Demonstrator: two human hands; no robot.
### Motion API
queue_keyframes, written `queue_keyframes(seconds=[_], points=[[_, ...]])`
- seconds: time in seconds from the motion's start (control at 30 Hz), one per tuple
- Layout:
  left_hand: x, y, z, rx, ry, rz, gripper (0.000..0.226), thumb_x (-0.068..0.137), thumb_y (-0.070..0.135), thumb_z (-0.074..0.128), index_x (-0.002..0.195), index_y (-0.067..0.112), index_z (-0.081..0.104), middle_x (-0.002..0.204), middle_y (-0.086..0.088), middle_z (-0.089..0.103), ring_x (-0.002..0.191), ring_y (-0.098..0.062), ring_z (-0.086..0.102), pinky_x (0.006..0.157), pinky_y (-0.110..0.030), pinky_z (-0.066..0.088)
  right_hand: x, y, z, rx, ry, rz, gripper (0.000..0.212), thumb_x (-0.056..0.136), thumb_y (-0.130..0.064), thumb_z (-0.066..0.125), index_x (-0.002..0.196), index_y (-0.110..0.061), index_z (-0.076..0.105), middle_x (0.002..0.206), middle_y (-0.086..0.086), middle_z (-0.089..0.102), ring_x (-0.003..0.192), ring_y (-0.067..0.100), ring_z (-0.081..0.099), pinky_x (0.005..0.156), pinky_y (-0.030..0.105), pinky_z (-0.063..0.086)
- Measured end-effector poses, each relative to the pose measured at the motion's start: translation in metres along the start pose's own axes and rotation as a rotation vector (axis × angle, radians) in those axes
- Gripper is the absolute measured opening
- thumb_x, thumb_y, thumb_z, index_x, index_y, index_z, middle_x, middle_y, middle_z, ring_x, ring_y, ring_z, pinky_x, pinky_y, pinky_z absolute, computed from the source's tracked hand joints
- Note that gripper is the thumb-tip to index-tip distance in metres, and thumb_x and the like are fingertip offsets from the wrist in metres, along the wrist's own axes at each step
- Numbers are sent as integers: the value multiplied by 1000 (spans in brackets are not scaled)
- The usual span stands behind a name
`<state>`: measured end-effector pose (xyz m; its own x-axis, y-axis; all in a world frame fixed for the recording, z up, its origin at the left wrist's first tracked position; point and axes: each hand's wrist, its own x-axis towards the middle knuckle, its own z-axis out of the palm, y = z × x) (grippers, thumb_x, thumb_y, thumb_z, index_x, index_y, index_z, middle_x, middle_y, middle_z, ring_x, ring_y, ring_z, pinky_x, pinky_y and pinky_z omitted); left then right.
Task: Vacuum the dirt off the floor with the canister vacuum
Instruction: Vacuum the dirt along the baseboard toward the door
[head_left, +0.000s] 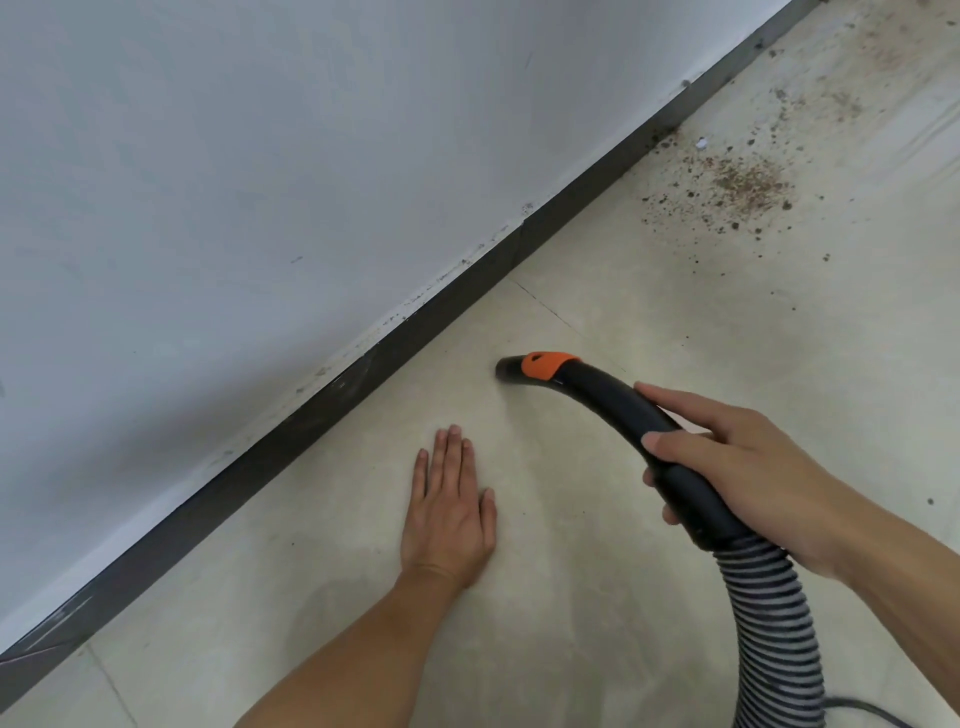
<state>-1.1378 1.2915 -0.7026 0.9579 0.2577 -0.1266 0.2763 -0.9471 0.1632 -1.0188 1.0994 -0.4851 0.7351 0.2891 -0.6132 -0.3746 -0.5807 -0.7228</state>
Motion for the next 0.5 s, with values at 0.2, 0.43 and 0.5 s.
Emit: queue_keyframes(seconds=[0.2,0.43,0.5], points=[[0,0,1,-11,20,6,64,94,37,30,145,-3,33,155,-18,28,146,-28,23,115,-44,14,23,-17,15,24,94,-47,46,96,-23,62,138,-39,55,87,12,74,61,30,71,52,32,55],[-2,-2,-1,-45,15,-18,63,93,32,29,142,-6,36,154,-22,28,145,-30,25,118,-41,11,14,-13,18,62,125,12,45,96,-21,61,137,-38,55,86,16,73,61,30,69,51,33,54],[-2,-2,0,-65,7,-12,61,92,30,32,139,-8,41,152,-23,32,143,-31,30,116,-41,11,21,-12,12,110,248,13,49,97,-20,60,142,-35,51,87,17,71,59,29,67,52,33,54]])
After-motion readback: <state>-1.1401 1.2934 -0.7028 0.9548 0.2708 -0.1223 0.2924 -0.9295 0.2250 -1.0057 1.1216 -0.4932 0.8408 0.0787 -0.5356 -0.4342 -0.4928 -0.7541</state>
